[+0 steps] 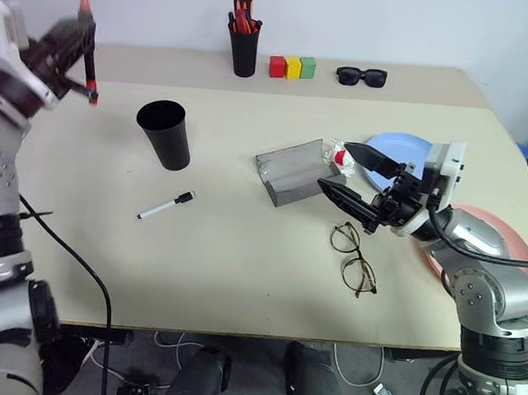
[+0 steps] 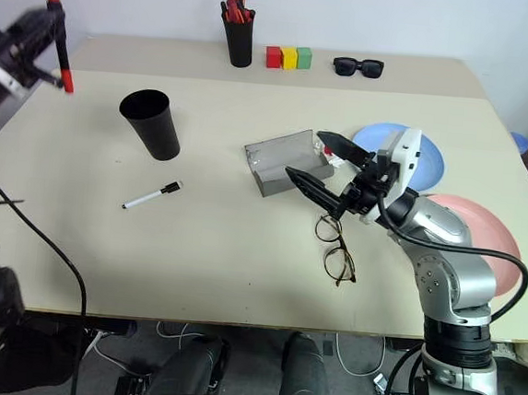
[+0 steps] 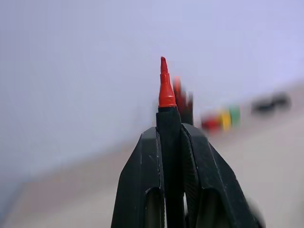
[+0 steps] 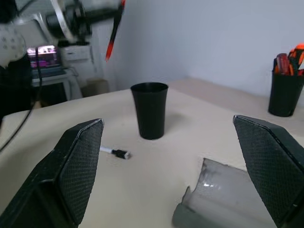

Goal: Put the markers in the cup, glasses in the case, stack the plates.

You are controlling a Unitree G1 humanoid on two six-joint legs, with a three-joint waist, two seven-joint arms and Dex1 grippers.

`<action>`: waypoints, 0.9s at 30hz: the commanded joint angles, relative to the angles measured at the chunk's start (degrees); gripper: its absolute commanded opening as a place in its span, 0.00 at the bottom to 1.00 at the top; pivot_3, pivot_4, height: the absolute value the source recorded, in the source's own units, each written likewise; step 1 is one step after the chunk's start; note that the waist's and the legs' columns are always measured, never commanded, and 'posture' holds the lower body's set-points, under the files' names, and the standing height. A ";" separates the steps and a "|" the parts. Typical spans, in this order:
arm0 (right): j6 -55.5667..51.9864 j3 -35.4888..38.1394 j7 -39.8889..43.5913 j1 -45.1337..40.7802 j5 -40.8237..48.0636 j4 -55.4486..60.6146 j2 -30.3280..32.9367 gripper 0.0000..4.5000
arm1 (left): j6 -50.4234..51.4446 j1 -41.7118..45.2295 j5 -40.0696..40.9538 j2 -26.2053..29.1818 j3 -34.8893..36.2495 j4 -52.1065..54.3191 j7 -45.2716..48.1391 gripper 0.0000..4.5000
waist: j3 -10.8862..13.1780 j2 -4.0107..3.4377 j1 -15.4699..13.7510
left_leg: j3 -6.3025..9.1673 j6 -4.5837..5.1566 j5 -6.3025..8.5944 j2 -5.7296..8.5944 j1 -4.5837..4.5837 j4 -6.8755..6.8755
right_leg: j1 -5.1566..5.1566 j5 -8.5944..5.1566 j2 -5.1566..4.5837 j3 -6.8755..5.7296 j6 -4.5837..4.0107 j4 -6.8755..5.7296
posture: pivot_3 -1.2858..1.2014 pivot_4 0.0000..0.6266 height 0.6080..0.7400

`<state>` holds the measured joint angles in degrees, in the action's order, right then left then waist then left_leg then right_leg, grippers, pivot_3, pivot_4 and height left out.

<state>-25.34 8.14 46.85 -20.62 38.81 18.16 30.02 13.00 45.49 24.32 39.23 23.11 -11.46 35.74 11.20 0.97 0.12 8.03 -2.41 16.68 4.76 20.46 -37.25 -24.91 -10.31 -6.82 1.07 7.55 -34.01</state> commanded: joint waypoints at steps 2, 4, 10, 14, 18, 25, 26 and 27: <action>1.77 0.76 -0.49 -1.54 -0.62 -0.40 -0.21 0.99 | -14.26 4.56 -3.41 -3.67 -2.99 -10.20 2.37 0.01 | 0.00 0.00 0.28 | 0.00 0.00 0.00 0.01 -0.02 0.01 | 0.00 0.01 0.01 0.00 -0.01 -0.02 | 0.52 0.24 1.00; 2.29 0.90 -1.00 -1.67 -1.08 -0.77 -0.31 0.99 | -22.75 6.45 -6.32 -5.25 -4.89 -17.48 3.56 0.01 | 0.00 0.00 0.41 | 0.00 0.00 -0.01 0.01 -0.02 0.01 | 0.00 0.02 0.01 0.00 -0.02 -0.02 | 0.52 0.24 1.00; 2.03 1.41 -1.80 -0.81 -1.64 0.39 0.59 0.99 | -35.33 11.76 -6.20 -9.65 -5.34 -33.23 6.55 0.01 | 0.00 0.01 0.68 | -0.02 0.03 0.01 0.01 0.02 0.02 | -0.05 0.02 0.02 -0.01 -0.02 -0.01 | 0.52 0.24 1.00; 1.39 2.23 -2.11 -0.18 -1.12 0.84 1.22 0.99 | -38.21 13.12 -6.52 -9.96 -5.09 -38.95 6.19 0.01 | 0.00 0.01 0.67 | -0.03 0.06 0.03 0.01 0.02 0.02 | -0.06 0.02 0.02 0.00 -0.02 -0.02 | 0.52 0.24 1.00; 1.00 2.61 -2.20 0.43 -1.16 1.20 1.64 0.99 | -39.84 11.78 -6.53 -10.25 -5.34 -39.01 5.92 0.01 | 0.01 0.03 0.60 | -0.02 0.06 0.02 0.01 0.03 0.00 | -0.05 0.03 0.02 -0.01 -0.01 -0.03 | 0.52 0.24 1.00; 0.94 2.44 -2.13 0.41 -1.20 1.28 2.21 0.99 | -41.51 6.89 -5.25 -11.50 -4.72 -39.32 6.83 0.01 | 0.01 0.02 0.69 | -0.03 0.06 0.03 0.00 -0.02 0.02 | -0.04 0.03 0.02 0.01 0.00 -0.05 | 0.52 0.24 1.00; 0.79 2.44 -2.21 0.27 -1.05 1.18 2.21 0.99 | -41.58 6.34 -5.03 -11.73 -4.51 -39.38 6.80 0.01 | 0.01 0.02 0.64 | -0.02 0.06 0.02 0.00 -0.01 0.01 | -0.04 0.03 0.02 0.00 0.00 -0.05 | 0.52 0.24 1.00; 0.78 2.41 -2.15 0.29 -1.15 1.10 2.36 0.99 | -41.59 6.01 -4.64 -11.88 -4.11 -39.37 6.76 0.01 | 0.01 0.03 0.62 | -0.02 0.06 0.02 0.00 -0.01 0.00 | -0.04 0.03 0.02 0.00 0.00 -0.05 | 0.52 0.24 1.00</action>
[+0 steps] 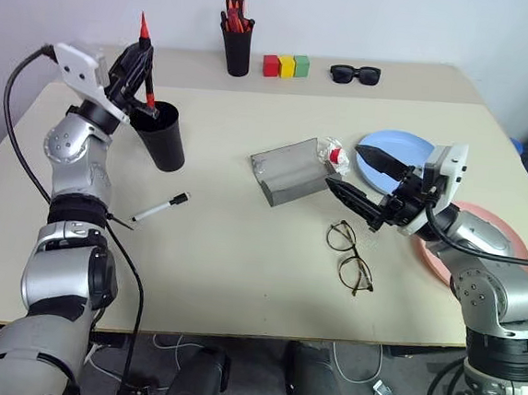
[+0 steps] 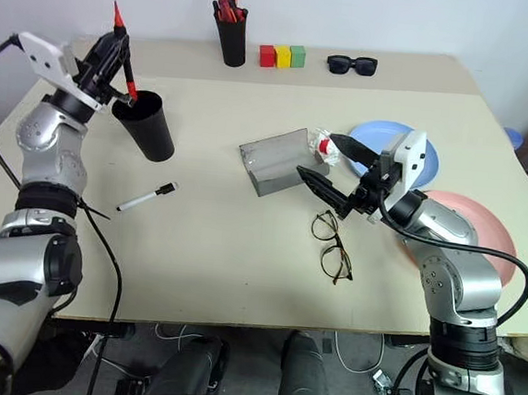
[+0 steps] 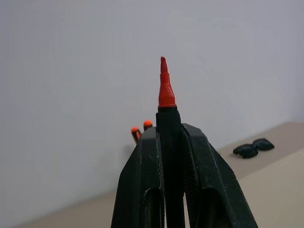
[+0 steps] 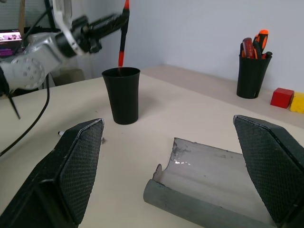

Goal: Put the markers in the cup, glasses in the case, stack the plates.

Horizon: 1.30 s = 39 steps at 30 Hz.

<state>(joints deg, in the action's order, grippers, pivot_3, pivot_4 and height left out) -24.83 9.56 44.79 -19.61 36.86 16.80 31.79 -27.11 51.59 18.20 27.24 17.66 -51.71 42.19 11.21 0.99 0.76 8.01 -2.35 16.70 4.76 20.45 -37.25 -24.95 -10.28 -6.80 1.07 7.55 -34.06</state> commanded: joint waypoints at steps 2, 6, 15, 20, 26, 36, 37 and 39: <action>0.20 0.99 0.24 -0.52 0.75 2.49 0.92 0.99 | -1.82 -0.36 1.74 0.10 2.16 0.72 -0.77 0.01 | 0.01 0.02 -0.07 | 0.01 0.00 0.00 0.00 0.03 -0.03 | 0.00 0.00 0.00 0.00 0.00 0.01 | 0.52 0.24 1.00; 0.05 0.99 0.27 -0.61 0.90 2.63 1.21 0.99 | -1.59 -0.18 2.47 -0.46 2.75 0.45 -0.74 0.45 | 0.01 0.02 -0.09 | 0.01 0.00 0.00 0.00 0.02 -0.04 | 0.01 0.00 0.00 0.00 0.00 0.01 | 0.52 0.24 1.00; 0.42 0.55 0.10 -0.77 0.31 2.50 1.12 0.99 | 2.03 0.04 2.77 -0.47 1.52 4.30 0.41 1.00 | 0.01 0.02 -0.08 | 0.01 0.00 0.00 0.00 0.02 -0.04 | 0.01 0.00 0.00 -0.01 0.00 0.00 | 0.52 0.24 1.00; 0.15 0.95 -0.14 0.03 0.69 3.08 1.12 0.99 | 29.74 -7.40 11.98 5.37 -1.86 28.70 7.43 1.00 | 0.01 0.01 0.60 | 0.02 0.02 0.01 -0.02 0.02 -0.01 | -0.01 0.00 0.00 0.01 0.00 -0.04 | 0.52 0.24 1.00; -0.78 2.19 3.07 2.55 2.05 3.18 3.45 0.99 | 61.21 -19.36 25.01 21.06 -2.60 52.60 13.77 1.00 | 0.01 -0.02 1.66 | 0.00 0.05 0.04 -0.14 0.03 0.08 | -0.16 -0.01 0.07 0.10 -0.01 -0.14 | 0.52 0.24 1.00; -3.14 2.60 7.47 6.70 3.32 3.22 8.50 0.99 | 59.61 -25.99 9.73 25.12 -15.53 52.09 14.16 1.00 | 0.03 -0.04 0.63 | -0.07 0.05 0.03 -0.18 -0.10 0.03 | 0.07 -0.03 0.15 0.10 -0.03 -0.02 | 0.52 0.24 1.00; -3.20 2.47 7.09 6.63 3.32 3.47 8.24 0.99 | 58.30 -25.12 7.86 24.40 -17.02 50.44 14.16 1.00 | 0.03 -0.04 0.35 | -0.09 0.05 0.03 -0.18 -0.08 0.03 | 0.05 -0.03 0.15 0.11 -0.03 0.00 | 0.52 0.24 1.00; -3.16 2.30 6.48 6.55 3.28 3.88 7.88 0.99 | 56.97 -23.50 4.52 23.60 -19.97 47.14 14.94 1.00 | 0.03 -0.03 0.02 | -0.11 0.05 0.03 -0.19 -0.07 0.02 | 0.04 -0.02 0.15 0.10 -0.04 0.01 | 0.52 0.24 1.00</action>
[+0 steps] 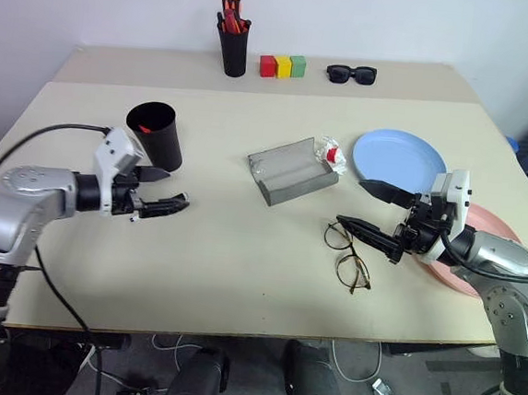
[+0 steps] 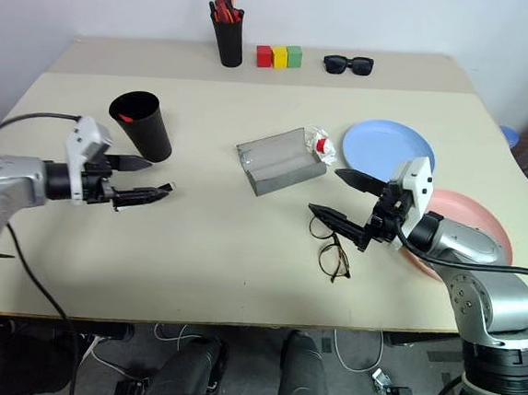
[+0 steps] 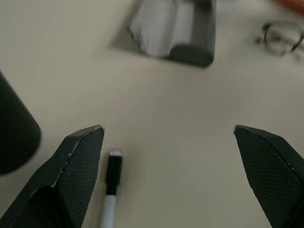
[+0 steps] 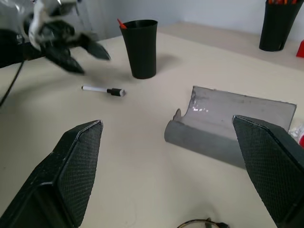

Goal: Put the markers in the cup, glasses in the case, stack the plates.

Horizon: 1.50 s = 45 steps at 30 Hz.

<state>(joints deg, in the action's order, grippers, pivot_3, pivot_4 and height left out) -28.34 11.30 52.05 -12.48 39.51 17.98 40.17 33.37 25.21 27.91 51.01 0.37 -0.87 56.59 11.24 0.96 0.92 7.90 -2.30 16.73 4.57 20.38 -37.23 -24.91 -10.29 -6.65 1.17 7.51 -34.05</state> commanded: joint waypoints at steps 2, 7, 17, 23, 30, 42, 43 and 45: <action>0.64 0.64 -1.12 -0.35 0.39 2.86 -0.62 0.99 | -7.31 4.88 -9.44 -1.09 -5.38 -8.14 0.91 1.00 | 0.00 0.00 -0.26 | -0.01 0.00 0.00 0.01 0.00 0.01 | 0.00 0.01 0.00 0.01 -0.01 0.00 | 0.52 0.24 1.00; 0.81 1.15 -2.07 0.57 0.33 3.73 -0.63 0.99 | -11.73 9.79 -14.87 -3.08 -7.40 -17.17 1.53 1.00 | 0.00 0.01 -0.30 | 0.00 0.00 0.00 0.03 0.05 0.00 | -0.01 0.01 -0.02 -0.01 0.00 0.05 | 0.52 0.24 1.00; 1.35 0.94 -3.62 0.48 -0.11 4.02 -1.00 0.99 | -17.34 14.12 -19.80 -8.84 -10.64 -28.93 7.49 1.00 | -0.01 0.02 -0.27 | -0.01 0.00 0.00 0.04 0.04 -0.03 | -0.01 0.02 -0.02 -0.01 0.01 0.01 | 0.52 0.24 1.00; 1.85 1.15 -3.80 0.77 -0.75 3.87 -0.80 0.99 | -16.64 16.15 -21.09 -10.32 -10.42 -31.34 8.54 0.63 | -0.01 0.02 -0.26 | -0.01 0.00 0.00 0.04 0.03 -0.06 | 0.00 0.02 -0.02 0.00 0.01 -0.01 | 0.52 0.24 1.00; 2.84 0.47 -4.37 0.28 -1.76 3.26 -1.27 0.99 | -10.39 14.62 -21.33 -8.03 -10.72 -25.74 12.95 0.02 | -0.01 0.02 -0.09 | -0.01 0.00 0.00 0.04 0.03 -0.05 | 0.00 0.01 -0.02 0.00 0.01 -0.01 | 0.52 0.24 1.00; 5.35 -0.78 -4.24 -1.41 -4.46 0.95 -2.23 0.99 | -10.97 21.90 -9.43 -18.51 3.67 -16.16 4.53 0.02 | 0.01 0.10 -0.64 | 0.10 0.00 0.00 0.04 0.15 -0.23 | 0.01 0.03 -0.03 -0.03 0.02 0.00 | 0.52 0.24 1.00; 5.71 -0.82 -4.28 -1.52 -4.82 0.76 -2.36 0.99 | -12.76 22.69 -8.63 -19.85 4.92 -16.06 3.50 0.02 | 0.01 0.10 -0.50 | 0.09 -0.01 0.00 0.05 0.14 -0.22 | 0.01 0.03 -0.05 -0.02 0.03 -0.01 | 0.52 0.24 1.00; 6.07 -0.90 -4.34 -1.80 -5.18 0.36 -2.65 0.99 | -16.37 24.14 -7.54 -22.30 6.60 -16.16 1.61 0.02 | -0.01 0.06 -0.13 | 0.06 -0.01 0.00 0.06 0.08 -0.17 | 0.01 0.03 -0.05 -0.02 0.03 -0.01 | 0.52 0.24 1.00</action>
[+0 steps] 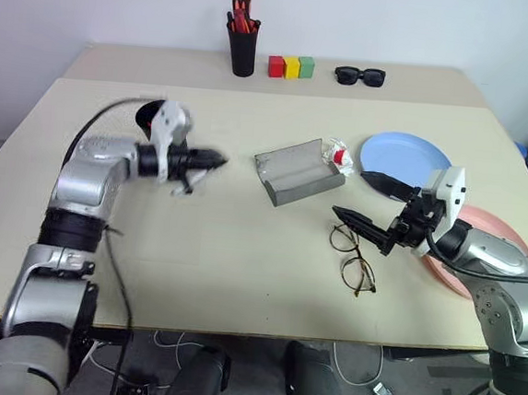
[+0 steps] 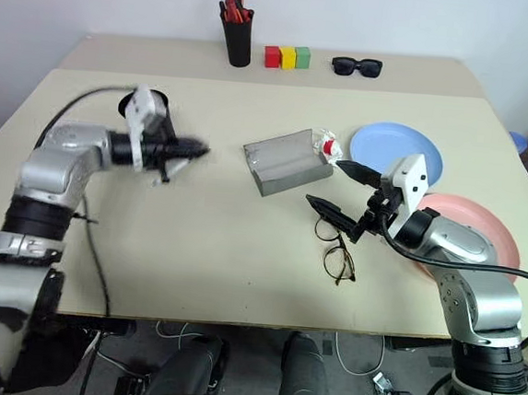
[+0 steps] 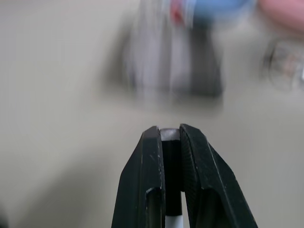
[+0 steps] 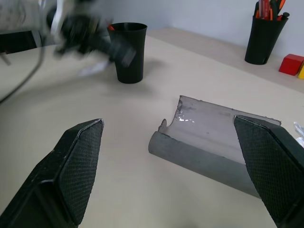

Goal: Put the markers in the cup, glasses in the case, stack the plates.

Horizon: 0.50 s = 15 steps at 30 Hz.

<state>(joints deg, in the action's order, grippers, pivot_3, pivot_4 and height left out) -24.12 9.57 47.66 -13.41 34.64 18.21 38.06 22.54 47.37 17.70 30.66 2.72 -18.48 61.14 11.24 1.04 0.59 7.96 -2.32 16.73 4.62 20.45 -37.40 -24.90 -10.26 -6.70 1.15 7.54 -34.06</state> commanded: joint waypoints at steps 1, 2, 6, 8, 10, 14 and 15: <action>2.13 0.78 -0.03 -1.05 -0.48 -0.05 -0.74 0.99 | -7.30 2.94 2.98 -3.36 5.07 0.98 -4.51 0.02 | -0.01 -0.02 0.28 | -0.04 0.00 0.00 -0.01 -0.05 0.06 | 0.00 0.00 0.00 0.01 0.00 0.00 | 0.52 0.24 1.00; 2.30 0.72 -0.15 -1.28 -0.52 -0.19 -0.94 0.99 | -8.73 3.81 4.77 -4.82 6.09 0.46 -3.76 0.02 | -0.01 -0.02 0.30 | -0.06 0.00 0.00 -0.01 -0.08 0.09 | 0.00 0.00 0.01 0.02 0.00 0.00 | 0.52 0.24 1.00; 2.57 0.56 -0.16 -1.87 -0.92 -0.52 -1.50 0.99 | -16.75 6.70 5.80 -8.27 9.09 -2.72 -7.35 0.02 | -0.01 -0.02 0.13 | -0.07 -0.01 0.00 -0.01 -0.05 0.06 | -0.01 0.01 0.01 0.02 -0.01 0.02 | 0.52 0.24 1.00; 2.60 0.55 -0.13 -2.00 -0.95 -0.58 -1.54 0.99 | -22.09 8.31 4.70 -8.99 10.27 -5.59 -10.04 0.02 | -0.01 -0.02 0.06 | -0.07 -0.01 0.00 0.00 -0.04 0.04 | -0.01 0.01 0.01 0.02 -0.01 0.02 | 0.52 0.24 1.00; 2.53 0.61 -0.14 -2.05 -0.84 -0.54 -1.56 0.99 | -29.81 10.39 2.39 -8.70 11.50 -10.52 -13.44 0.02 | -0.01 -0.01 -0.02 | -0.07 0.00 0.00 0.00 -0.03 0.04 | 0.00 0.01 0.01 0.02 -0.01 0.03 | 0.52 0.24 1.00; 2.42 0.55 -0.08 -2.15 -0.77 -0.60 -1.69 0.99 | -40.62 13.79 2.58 -8.02 14.75 -19.78 -16.44 0.02 | -0.01 -0.01 -0.03 | -0.08 0.00 0.00 0.02 -0.03 0.03 | 0.01 0.01 0.01 0.02 -0.01 0.05 | 0.52 0.24 1.00; 2.37 0.43 -0.05 -2.20 -0.79 -0.51 -1.72 0.99 | -43.55 14.51 2.31 -7.68 15.60 -22.46 -17.66 0.02 | -0.01 -0.01 0.01 | -0.07 0.00 0.00 0.02 -0.02 0.03 | 0.01 0.01 0.01 0.02 -0.01 0.06 | 0.52 0.24 1.00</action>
<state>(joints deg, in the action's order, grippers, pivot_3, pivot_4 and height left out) -22.73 9.41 47.56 -14.61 33.47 16.62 36.61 -15.93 59.98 19.81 21.78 15.84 -38.86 45.01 11.23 1.03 0.60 7.88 -2.32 16.73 4.65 20.43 -37.36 -24.90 -10.25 -6.69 1.17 7.53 -34.01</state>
